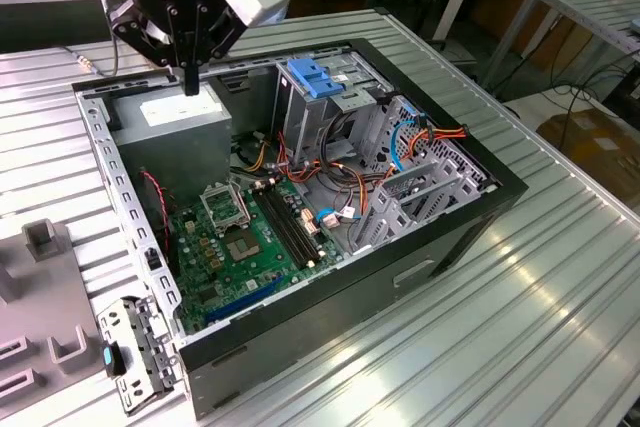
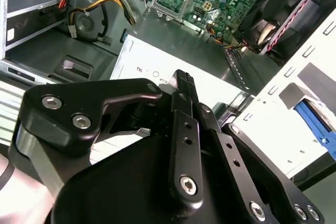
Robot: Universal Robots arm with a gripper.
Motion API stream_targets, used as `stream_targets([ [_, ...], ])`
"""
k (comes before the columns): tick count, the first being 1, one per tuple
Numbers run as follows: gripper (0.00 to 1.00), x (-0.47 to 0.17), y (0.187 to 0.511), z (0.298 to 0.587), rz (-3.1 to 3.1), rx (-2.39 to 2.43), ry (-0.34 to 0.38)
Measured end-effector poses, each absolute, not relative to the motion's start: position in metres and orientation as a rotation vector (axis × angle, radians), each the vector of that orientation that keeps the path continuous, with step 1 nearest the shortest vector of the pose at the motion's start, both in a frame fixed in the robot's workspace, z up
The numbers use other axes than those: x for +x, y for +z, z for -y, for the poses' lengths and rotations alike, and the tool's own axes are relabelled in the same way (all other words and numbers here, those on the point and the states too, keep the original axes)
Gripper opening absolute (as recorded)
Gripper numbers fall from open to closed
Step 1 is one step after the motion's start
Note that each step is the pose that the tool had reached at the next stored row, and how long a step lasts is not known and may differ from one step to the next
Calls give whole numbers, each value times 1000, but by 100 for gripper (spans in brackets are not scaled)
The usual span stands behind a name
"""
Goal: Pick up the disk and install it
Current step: 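Reach for the disk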
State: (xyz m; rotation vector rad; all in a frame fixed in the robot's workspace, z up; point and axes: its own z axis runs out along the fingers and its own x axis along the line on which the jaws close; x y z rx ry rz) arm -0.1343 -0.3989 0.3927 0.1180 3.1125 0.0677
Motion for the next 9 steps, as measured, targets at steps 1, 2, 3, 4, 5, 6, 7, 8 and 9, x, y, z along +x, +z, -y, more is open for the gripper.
stream_targets([
  [1, 11, -135, 393, 399, -3112, 118, 68],
  [2, 11, -136, 393, 399, -3112, 118, 68],
  [3, 11, -137, 393, 399, -3112, 118, 68],
  [4, 11, -138, 392, 399, -3113, 118, 68],
  [5, 11, -138, 392, 399, -3113, 118, 68],
  [6, 11, -139, 392, 399, -3113, 118, 68],
  [7, 11, -139, 392, 399, -3112, 118, 68],
  [8, 11, -140, 392, 399, -3112, 118, 68],
  [9, 11, -141, 392, 399, -3112, 118, 68],
])
